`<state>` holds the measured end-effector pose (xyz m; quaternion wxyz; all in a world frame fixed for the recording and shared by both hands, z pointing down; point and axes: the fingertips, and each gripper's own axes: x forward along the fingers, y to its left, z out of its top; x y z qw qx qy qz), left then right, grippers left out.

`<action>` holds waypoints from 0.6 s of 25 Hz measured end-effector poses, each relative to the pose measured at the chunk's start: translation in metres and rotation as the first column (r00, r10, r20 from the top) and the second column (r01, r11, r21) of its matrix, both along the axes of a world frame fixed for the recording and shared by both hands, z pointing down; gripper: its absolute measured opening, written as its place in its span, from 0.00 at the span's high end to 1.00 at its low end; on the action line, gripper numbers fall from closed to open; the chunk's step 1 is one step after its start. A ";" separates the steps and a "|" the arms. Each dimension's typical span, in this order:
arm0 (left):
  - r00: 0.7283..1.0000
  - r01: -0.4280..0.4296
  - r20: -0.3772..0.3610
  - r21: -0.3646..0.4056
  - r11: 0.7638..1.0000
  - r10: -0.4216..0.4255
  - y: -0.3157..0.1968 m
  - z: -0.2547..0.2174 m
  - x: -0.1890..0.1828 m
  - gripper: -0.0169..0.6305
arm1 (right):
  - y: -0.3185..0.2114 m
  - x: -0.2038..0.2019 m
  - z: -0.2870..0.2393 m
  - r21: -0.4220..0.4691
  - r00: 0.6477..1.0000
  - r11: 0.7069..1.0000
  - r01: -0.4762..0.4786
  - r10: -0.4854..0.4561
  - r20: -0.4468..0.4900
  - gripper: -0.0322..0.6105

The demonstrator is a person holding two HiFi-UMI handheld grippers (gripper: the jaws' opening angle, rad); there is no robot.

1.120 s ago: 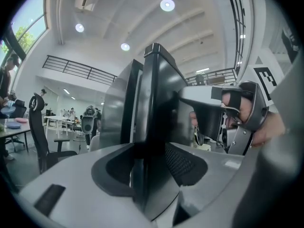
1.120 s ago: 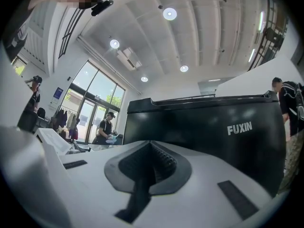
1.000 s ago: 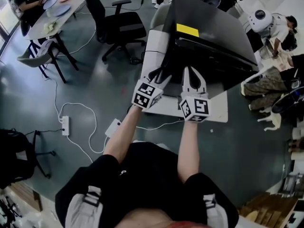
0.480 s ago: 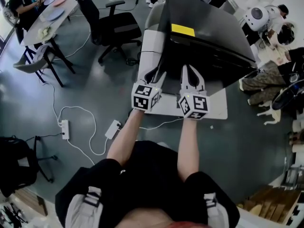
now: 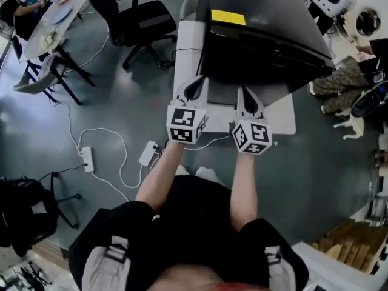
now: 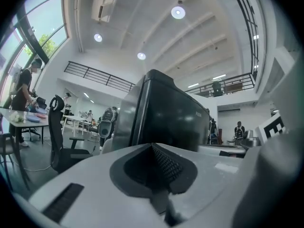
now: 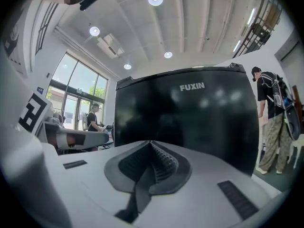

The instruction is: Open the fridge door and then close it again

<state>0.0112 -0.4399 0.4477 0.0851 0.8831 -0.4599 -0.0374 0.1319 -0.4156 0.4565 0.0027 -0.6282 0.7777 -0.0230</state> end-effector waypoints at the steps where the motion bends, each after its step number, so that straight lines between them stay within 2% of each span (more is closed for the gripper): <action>1: 1.000 0.007 0.005 -0.003 1.000 -0.007 0.000 0.001 0.000 0.97 | 0.001 0.003 0.000 0.001 1.000 1.000 -0.008 0.008 -0.004 0.96; 8: 1.000 -0.024 0.016 -0.011 1.000 0.024 0.008 0.006 0.012 0.97 | 0.006 0.008 -0.005 0.017 0.999 0.999 -0.029 0.029 -0.025 0.96; 15: 1.000 -0.004 -0.002 0.000 1.000 0.004 0.004 -0.002 -0.001 0.97 | 0.002 -0.002 -0.013 0.034 0.999 0.999 -0.005 0.007 -0.041 0.96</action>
